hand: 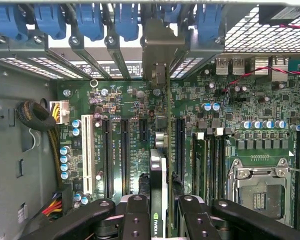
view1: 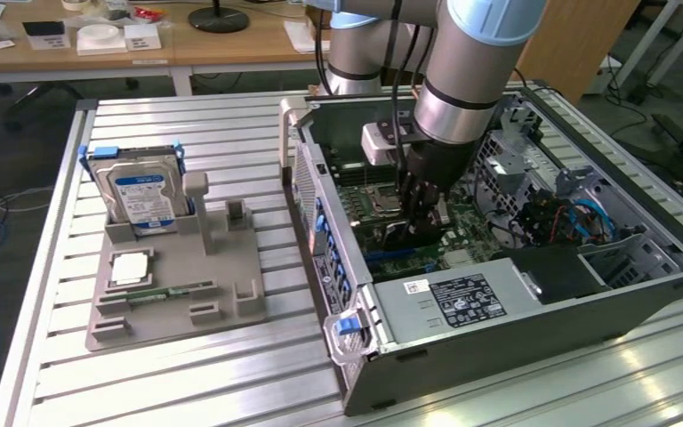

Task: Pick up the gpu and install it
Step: 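Insert the gpu into the slot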

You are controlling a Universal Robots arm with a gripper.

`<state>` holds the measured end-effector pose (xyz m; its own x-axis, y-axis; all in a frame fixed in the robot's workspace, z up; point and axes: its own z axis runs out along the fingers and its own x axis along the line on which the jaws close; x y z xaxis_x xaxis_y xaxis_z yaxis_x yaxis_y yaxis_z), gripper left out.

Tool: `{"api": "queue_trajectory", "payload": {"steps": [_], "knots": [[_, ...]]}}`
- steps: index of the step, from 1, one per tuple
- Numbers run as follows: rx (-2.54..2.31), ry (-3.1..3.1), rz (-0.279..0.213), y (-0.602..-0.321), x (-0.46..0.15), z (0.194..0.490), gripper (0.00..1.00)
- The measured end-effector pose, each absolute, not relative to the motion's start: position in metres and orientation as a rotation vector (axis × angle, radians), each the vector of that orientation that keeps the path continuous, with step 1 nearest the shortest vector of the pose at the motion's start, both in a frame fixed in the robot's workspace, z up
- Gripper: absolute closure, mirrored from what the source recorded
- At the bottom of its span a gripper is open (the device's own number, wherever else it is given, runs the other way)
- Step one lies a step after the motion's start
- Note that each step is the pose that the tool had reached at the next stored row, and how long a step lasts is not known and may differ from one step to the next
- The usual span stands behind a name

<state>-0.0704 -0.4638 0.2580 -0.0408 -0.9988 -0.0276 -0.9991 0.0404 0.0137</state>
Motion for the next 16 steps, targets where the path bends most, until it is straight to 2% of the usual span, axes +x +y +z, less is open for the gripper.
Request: {"api": "queue_trajectory", "payload": {"steps": [16], "knots": [[-2.169,2.258,0.045,-0.4638,-0.0704,0.2556,0.74]]}}
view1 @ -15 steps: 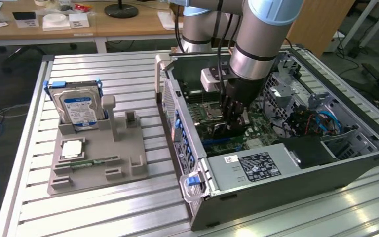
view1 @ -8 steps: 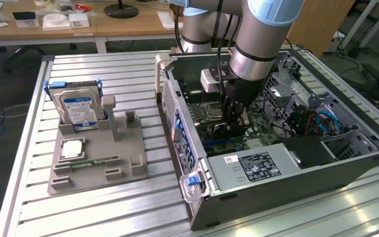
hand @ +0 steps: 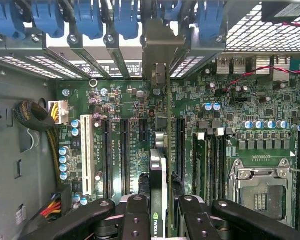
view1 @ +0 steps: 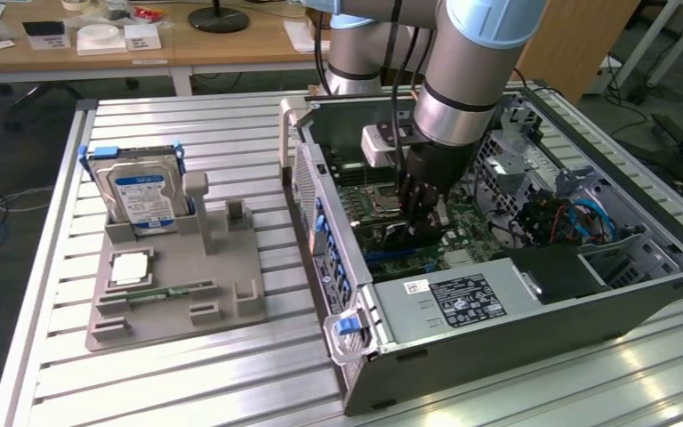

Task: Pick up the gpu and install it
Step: 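Insert the gpu into the slot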

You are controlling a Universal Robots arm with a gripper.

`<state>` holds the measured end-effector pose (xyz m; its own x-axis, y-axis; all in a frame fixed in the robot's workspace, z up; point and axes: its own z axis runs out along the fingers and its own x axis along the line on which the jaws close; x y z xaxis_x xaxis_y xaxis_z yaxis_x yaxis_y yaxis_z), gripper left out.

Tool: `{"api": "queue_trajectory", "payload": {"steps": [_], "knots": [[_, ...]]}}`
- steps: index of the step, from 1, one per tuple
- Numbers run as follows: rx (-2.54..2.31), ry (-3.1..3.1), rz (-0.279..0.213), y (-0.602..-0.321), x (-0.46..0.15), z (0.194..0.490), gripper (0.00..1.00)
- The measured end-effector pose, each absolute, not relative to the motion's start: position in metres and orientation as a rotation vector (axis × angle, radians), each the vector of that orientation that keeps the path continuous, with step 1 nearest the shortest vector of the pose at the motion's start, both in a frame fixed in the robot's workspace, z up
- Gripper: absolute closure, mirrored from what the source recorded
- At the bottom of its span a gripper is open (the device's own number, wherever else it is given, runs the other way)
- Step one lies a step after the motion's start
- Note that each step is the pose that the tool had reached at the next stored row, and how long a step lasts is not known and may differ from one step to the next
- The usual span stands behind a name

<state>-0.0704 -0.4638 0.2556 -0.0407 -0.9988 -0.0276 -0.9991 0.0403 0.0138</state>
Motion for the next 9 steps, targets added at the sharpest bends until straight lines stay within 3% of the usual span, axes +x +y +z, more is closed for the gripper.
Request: {"api": "queue_trajectory", "payload": {"steps": [9], "knots": [[-2.169,2.259,0.047,-0.4638,-0.0683,0.2556,0.74]]}}
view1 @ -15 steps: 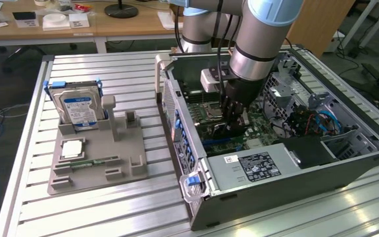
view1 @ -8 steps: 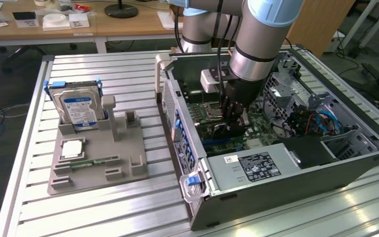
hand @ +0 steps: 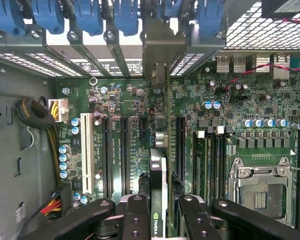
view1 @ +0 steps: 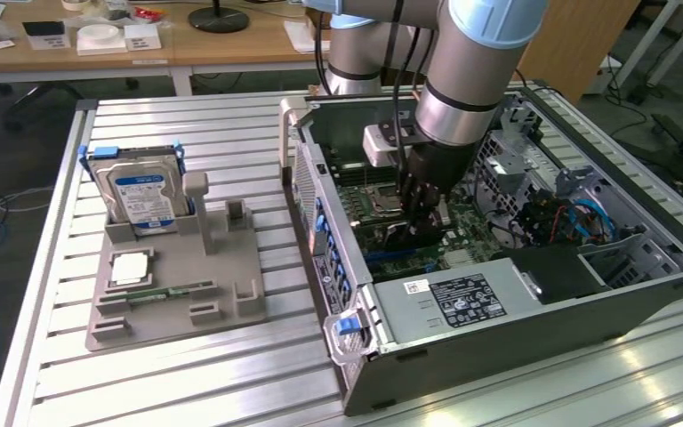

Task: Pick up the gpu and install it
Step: 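Insert the gpu into the slot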

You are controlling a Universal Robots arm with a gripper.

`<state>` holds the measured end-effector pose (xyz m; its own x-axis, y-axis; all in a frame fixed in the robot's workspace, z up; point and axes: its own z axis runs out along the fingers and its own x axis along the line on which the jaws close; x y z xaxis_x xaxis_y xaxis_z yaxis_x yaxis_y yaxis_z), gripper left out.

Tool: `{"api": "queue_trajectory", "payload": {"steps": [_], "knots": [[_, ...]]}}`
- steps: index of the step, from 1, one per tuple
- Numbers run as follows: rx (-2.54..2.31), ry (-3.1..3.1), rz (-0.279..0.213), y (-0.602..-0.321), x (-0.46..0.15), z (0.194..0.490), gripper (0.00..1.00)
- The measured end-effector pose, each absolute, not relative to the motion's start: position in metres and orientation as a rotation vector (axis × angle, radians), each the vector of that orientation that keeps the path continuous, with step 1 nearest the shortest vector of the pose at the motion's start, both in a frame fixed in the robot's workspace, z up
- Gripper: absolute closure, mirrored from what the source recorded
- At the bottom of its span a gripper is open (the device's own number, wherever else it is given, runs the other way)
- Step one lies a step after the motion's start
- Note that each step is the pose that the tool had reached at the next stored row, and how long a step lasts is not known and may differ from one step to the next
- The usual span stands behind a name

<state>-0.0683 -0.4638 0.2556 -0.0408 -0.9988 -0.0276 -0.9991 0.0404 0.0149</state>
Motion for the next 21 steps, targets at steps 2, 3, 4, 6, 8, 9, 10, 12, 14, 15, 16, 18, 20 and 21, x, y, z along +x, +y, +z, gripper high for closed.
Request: {"api": "queue_trajectory", "payload": {"steps": [2,3,4,6,8,9,10,12,14,15,16,18,20,21], "knots": [[-2.169,2.259,0.046,-0.4638,-0.0683,0.2555,0.74],[-2.169,2.259,0.046,-0.4638,-0.0683,0.2553,0.74],[-2.169,2.259,0.046,-0.4637,-0.0683,0.2548,0.74],[-2.169,2.260,0.046,-0.4638,-0.0683,0.2543,0.74],[-2.169,2.260,0.046,-0.4638,-0.0683,0.2543,0.74],[-2.169,2.259,0.046,-0.4638,-0.0683,0.2542,0.74],[-2.169,2.259,0.046,-0.4638,-0.0683,0.2541,0.74],[-2.169,2.260,0.046,-0.4637,-0.0683,0.2536,0.74],[-2.168,2.260,0.046,-0.4638,-0.0683,0.2534,0.74],[-2.168,2.261,0.046,-0.4638,-0.0684,0.2533,0.74],[-2.167,2.261,0.046,-0.4638,-0.0684,0.2533,0.74],[-2.167,2.261,0.046,-0.4638,-0.0684,0.2530,0.74],[-2.167,2.262,0.046,-0.4637,-0.0683,0.2524,0.74],[-2.166,2.261,0.046,-0.4637,-0.0683,0.2517,0.74]]}}
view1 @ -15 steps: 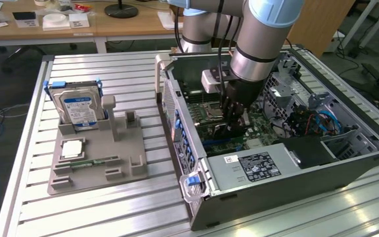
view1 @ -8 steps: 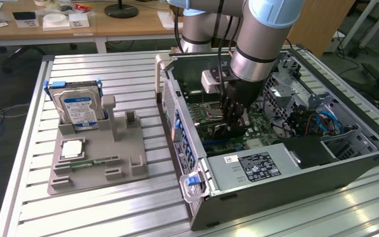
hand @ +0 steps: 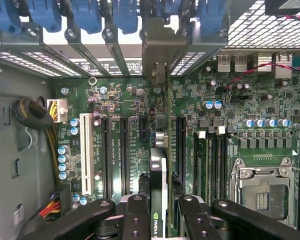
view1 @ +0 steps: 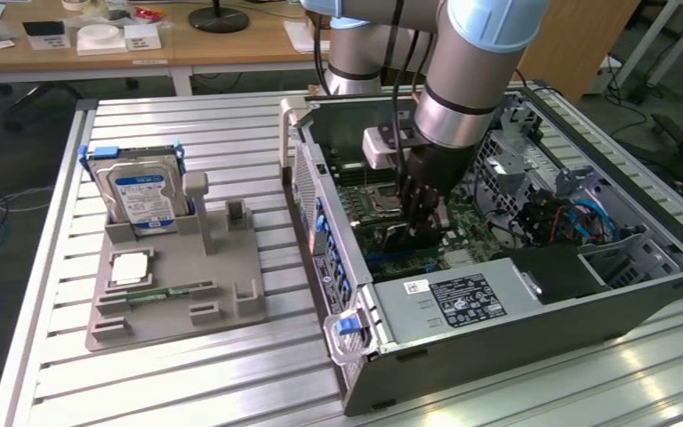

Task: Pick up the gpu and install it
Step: 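Insert the gpu into the slot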

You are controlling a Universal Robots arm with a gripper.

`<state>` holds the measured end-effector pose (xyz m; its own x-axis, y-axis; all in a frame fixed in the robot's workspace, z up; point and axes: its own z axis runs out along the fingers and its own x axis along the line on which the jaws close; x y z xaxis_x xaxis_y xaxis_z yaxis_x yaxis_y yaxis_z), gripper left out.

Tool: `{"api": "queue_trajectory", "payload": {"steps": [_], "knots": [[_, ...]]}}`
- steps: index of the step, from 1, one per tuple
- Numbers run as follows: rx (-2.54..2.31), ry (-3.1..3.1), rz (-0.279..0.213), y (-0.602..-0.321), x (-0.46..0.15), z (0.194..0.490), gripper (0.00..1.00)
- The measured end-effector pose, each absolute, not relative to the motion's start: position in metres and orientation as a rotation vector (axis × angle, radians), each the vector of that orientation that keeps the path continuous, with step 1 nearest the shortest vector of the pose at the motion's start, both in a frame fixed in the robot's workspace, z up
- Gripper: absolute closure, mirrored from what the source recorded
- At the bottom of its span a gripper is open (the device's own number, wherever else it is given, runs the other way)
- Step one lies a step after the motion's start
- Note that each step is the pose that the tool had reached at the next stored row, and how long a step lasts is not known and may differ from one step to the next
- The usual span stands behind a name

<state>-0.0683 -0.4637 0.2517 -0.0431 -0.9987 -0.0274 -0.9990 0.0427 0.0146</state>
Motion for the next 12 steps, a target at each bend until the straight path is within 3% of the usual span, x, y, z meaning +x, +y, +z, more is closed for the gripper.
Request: {"api": "queue_trajectory", "payload": {"steps": [12], "knots": [[-2.163,2.258,0.032,-0.4634,-0.0695,0.2507,0.74]]}}
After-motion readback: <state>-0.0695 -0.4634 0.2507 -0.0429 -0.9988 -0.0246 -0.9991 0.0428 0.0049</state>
